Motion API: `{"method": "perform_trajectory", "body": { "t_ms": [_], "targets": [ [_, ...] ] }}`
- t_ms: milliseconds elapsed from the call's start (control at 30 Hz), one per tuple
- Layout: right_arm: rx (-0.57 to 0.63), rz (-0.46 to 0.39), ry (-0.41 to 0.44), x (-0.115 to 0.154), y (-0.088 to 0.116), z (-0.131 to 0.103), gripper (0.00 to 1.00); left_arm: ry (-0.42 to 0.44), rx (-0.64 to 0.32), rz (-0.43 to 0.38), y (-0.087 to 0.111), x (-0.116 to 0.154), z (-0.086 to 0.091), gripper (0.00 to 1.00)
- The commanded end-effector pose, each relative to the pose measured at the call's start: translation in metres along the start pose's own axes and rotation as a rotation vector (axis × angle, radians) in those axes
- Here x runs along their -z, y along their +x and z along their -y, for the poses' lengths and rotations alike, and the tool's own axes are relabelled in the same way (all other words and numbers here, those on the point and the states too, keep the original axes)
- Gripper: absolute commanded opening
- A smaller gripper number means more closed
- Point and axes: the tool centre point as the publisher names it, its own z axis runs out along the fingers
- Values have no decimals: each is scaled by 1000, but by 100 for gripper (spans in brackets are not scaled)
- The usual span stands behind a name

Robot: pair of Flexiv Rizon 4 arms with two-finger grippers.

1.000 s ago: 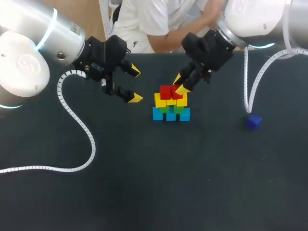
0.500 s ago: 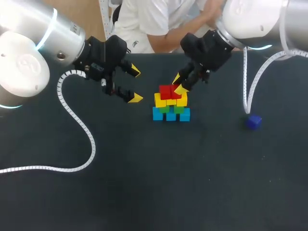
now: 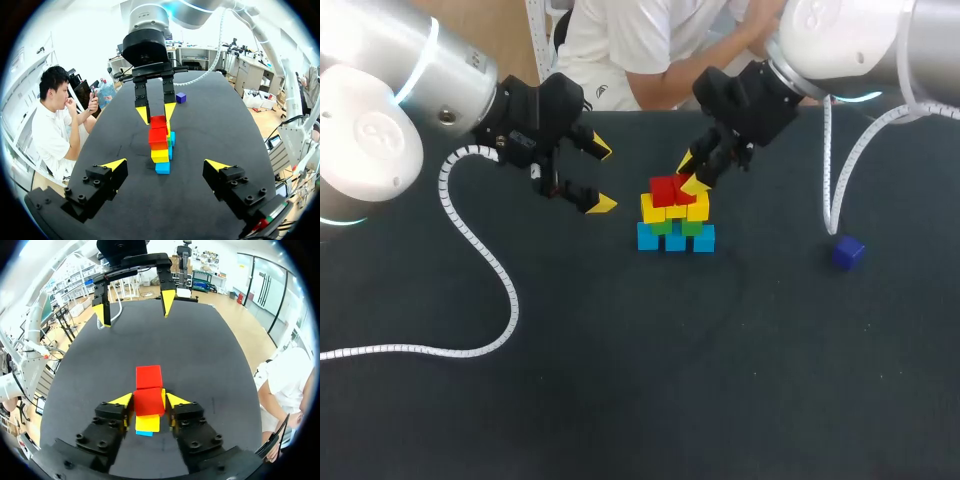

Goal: Place the blue cubes, place green cubes on the blue cubes, place the yellow cubes on the green cubes, then place the red cubes on the yellow cubes, and place purple cube on the red cubes.

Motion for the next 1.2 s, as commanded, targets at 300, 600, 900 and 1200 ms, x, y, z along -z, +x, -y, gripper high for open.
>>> {"method": "perform_trajectory", "body": {
  "t_ms": [300, 600, 900, 1200],
  "targets": [
    [-7, 24, 23, 13, -3, -3, 100, 2, -2, 3, 1, 0, -1, 100],
    [-3, 36, 27, 17, 9, -4, 100, 2, -2, 3, 1, 0, -1, 100],
    [-21, 42, 54, 26, 19, -9, 0, 2, -2, 3, 1, 0, -1, 100],
    [-10, 40, 49, 21, 22, -7, 0, 2, -2, 3, 1, 0, -1, 100]
  ]
}}
